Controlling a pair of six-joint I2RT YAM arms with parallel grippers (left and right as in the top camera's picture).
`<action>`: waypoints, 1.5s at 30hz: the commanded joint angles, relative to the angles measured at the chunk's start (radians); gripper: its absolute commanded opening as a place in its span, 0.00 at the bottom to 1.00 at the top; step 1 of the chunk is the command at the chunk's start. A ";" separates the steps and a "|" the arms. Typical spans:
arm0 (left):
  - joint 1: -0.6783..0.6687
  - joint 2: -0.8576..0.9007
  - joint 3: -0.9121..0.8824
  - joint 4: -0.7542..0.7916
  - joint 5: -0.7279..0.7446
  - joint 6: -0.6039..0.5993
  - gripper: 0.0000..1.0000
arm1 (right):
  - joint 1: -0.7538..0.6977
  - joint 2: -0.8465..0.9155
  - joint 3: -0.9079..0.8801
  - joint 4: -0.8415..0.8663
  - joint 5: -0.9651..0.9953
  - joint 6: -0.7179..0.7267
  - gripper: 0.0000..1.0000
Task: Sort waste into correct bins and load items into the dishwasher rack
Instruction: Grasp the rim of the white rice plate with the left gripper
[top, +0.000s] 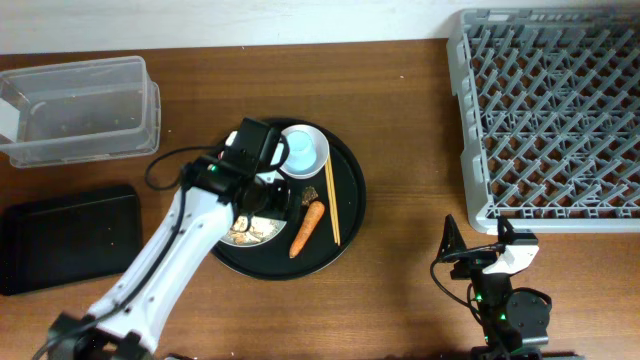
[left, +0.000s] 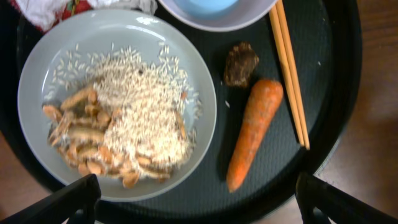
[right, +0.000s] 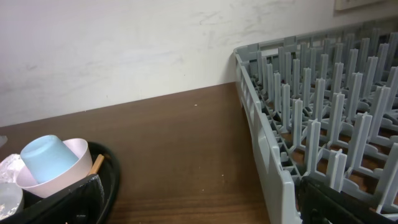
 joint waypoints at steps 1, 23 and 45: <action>-0.036 0.073 0.031 0.020 -0.034 0.011 0.96 | 0.005 -0.008 -0.007 -0.004 0.011 -0.010 0.98; -0.117 0.346 0.029 0.125 -0.225 -0.097 0.57 | 0.005 -0.008 -0.007 -0.004 0.011 -0.010 0.98; -0.125 0.358 -0.020 0.176 -0.206 -0.142 0.49 | 0.005 -0.008 -0.007 -0.004 0.011 -0.010 0.98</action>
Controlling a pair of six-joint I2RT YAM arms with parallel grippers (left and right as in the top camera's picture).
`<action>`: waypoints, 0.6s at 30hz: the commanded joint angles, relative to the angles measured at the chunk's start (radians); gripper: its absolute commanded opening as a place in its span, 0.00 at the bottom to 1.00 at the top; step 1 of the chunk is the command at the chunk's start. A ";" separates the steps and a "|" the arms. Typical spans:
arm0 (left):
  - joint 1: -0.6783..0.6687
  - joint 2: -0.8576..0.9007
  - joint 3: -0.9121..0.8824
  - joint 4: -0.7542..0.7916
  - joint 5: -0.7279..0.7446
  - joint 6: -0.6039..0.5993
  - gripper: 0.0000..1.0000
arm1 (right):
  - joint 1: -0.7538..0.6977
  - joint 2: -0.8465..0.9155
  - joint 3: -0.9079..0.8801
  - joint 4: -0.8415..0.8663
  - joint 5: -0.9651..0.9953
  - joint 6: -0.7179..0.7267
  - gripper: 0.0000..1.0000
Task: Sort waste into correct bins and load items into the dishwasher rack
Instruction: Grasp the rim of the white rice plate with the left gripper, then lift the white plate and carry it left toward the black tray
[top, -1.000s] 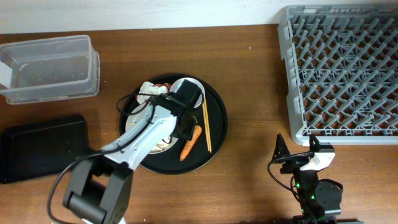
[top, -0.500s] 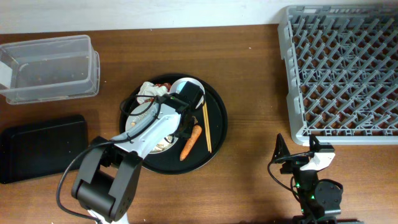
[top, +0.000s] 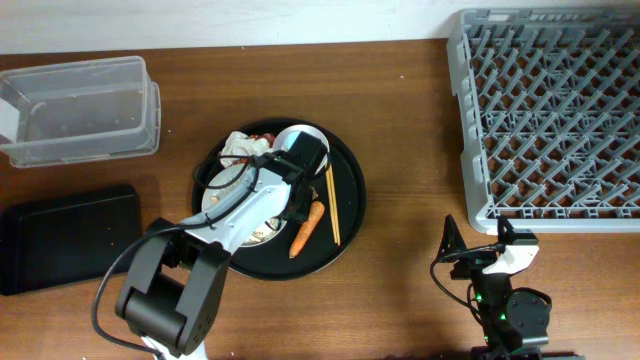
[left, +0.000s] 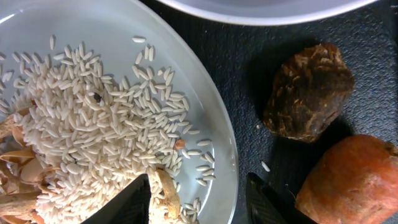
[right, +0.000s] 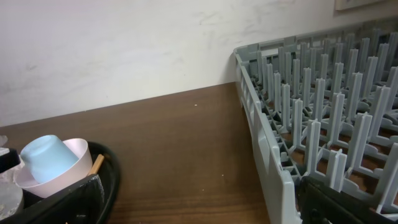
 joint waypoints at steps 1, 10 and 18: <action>-0.016 0.018 -0.012 0.016 0.007 -0.017 0.49 | 0.005 -0.008 -0.007 -0.004 0.011 -0.010 0.98; -0.082 0.074 -0.012 0.043 -0.045 -0.018 0.49 | 0.005 -0.008 -0.007 -0.004 0.011 -0.010 0.98; -0.070 0.096 -0.012 0.050 -0.045 -0.041 0.42 | 0.005 -0.008 -0.007 -0.004 0.011 -0.010 0.98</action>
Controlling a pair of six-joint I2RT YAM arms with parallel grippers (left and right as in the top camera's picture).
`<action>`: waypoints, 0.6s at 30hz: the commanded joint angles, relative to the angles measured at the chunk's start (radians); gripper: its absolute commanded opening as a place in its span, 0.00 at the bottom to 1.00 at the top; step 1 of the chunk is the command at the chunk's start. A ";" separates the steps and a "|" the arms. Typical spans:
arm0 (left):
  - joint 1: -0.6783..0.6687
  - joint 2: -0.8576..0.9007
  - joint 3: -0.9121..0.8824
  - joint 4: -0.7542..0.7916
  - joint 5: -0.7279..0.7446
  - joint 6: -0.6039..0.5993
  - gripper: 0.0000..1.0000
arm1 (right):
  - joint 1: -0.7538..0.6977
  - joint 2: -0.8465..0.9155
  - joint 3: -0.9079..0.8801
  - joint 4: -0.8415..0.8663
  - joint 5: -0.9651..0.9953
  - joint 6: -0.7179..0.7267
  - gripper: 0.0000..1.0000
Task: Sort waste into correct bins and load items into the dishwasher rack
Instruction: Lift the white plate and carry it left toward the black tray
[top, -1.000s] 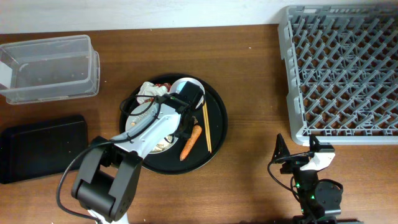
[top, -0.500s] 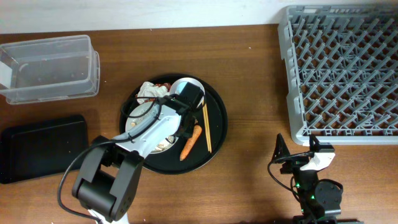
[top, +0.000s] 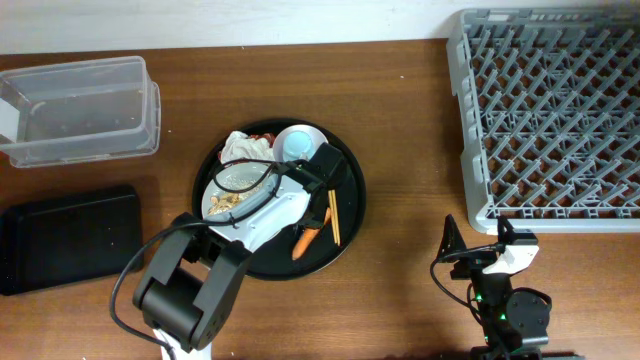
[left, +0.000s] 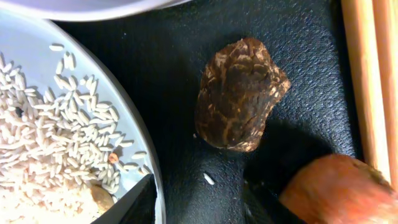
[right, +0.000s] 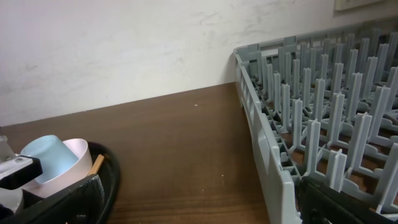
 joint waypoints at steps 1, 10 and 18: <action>0.011 0.038 -0.014 -0.002 -0.023 -0.021 0.40 | 0.005 -0.008 -0.007 -0.004 0.011 -0.010 0.98; 0.024 0.022 -0.014 -0.015 -0.076 -0.021 0.35 | 0.005 -0.008 -0.007 -0.004 0.011 -0.010 0.98; 0.039 0.014 -0.014 -0.031 -0.109 -0.017 0.17 | 0.005 -0.008 -0.007 -0.004 0.011 -0.010 0.98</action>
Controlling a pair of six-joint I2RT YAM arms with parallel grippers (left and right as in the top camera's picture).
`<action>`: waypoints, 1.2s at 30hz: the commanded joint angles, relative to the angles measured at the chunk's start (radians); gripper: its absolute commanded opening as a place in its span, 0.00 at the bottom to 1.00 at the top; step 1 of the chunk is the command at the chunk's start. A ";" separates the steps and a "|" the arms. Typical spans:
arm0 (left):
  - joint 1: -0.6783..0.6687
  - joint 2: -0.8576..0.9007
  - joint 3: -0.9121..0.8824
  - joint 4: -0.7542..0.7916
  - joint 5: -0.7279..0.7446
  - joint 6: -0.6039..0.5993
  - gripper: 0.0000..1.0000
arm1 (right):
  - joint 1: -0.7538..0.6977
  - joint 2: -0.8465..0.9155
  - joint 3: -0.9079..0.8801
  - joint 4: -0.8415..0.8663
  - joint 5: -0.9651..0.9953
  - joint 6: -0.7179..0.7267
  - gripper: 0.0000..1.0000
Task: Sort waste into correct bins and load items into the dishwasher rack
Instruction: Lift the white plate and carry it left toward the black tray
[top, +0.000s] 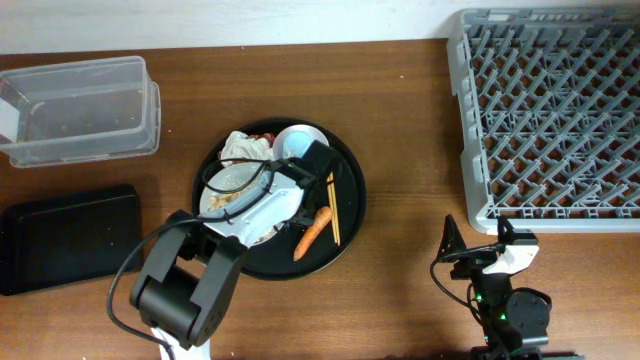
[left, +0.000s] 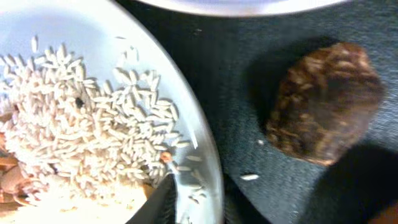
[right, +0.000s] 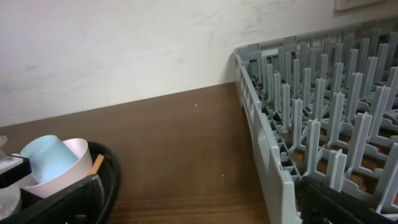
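Observation:
A grey plate (left: 202, 146) of rice and food scraps lies on the round black tray (top: 352, 190). My left gripper (left: 196, 205) straddles the plate's right rim, one finger over the rice and one outside, shut on the rim. A brown lump (left: 326, 102) lies just right of the plate. In the overhead view the left gripper (top: 287, 195) is at the plate (top: 222, 185). A carrot (top: 313, 232) and chopsticks (top: 331, 210) lie to its right. My right gripper (right: 205, 208) stands open near the table's front edge, holding nothing.
A white bowl (right: 71, 167) holding a blue cup (right: 43, 154) and a crumpled tissue (top: 240, 147) sit at the tray's back. The grey dishwasher rack (top: 550, 110) is at the far right. A clear bin (top: 80, 110) and a black bin (top: 65, 235) are at the left.
My left gripper has shifted left from in front of the brown lump to the plate's right rim, and its fingers have come closer together onto that rim. The right arm has not moved.
My left gripper was open high above the tray with the whole plate and carrot in view. Then it was low at the plate's right edge, then beside the brown lump. Now it grips the plate's rim. The right arm stayed parked throughout.

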 joint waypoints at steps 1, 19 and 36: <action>0.002 0.014 -0.011 -0.004 -0.034 -0.003 0.15 | 0.005 -0.008 -0.007 -0.004 0.011 -0.010 0.98; 0.002 -0.008 -0.006 -0.046 -0.020 -0.003 0.01 | 0.005 -0.008 -0.007 -0.004 0.011 -0.010 0.98; 0.003 -0.119 0.134 -0.289 -0.084 -0.015 0.01 | 0.005 -0.008 -0.007 -0.004 0.011 -0.010 0.98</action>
